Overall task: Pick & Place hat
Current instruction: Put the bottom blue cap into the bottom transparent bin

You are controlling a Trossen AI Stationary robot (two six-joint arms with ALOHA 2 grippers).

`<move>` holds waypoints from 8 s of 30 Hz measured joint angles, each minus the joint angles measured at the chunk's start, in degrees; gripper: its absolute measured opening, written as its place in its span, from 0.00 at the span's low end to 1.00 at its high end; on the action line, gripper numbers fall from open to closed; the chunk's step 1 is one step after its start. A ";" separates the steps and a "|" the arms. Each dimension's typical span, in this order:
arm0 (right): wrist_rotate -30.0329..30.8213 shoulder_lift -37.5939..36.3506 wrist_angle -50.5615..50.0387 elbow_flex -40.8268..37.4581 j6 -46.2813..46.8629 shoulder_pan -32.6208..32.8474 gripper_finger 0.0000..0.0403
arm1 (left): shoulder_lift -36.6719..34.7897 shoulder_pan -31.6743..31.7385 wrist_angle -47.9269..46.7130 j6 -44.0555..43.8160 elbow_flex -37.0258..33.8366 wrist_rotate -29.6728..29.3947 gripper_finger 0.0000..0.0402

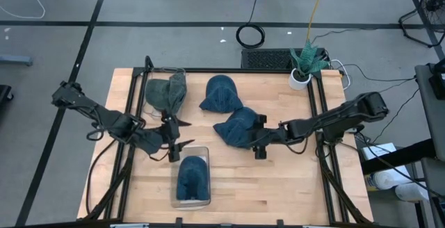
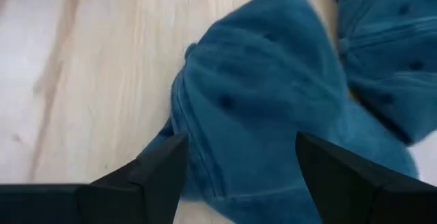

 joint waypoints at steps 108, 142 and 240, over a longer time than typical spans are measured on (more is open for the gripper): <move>34.29 -1.23 -24.29 16.94 2.91 5.76 0.00 | 3.15 5.31 3.77 -1.66 -0.09 0.33 0.67; 25.33 -9.86 63.98 -10.67 -20.05 -1.76 0.00 | 3.15 5.36 4.01 -1.77 -0.09 0.24 0.67; 22.51 -10.16 63.57 -11.08 -23.04 -4.05 0.00 | 43.26 16.12 -3.12 13.11 38.69 -19.34 0.67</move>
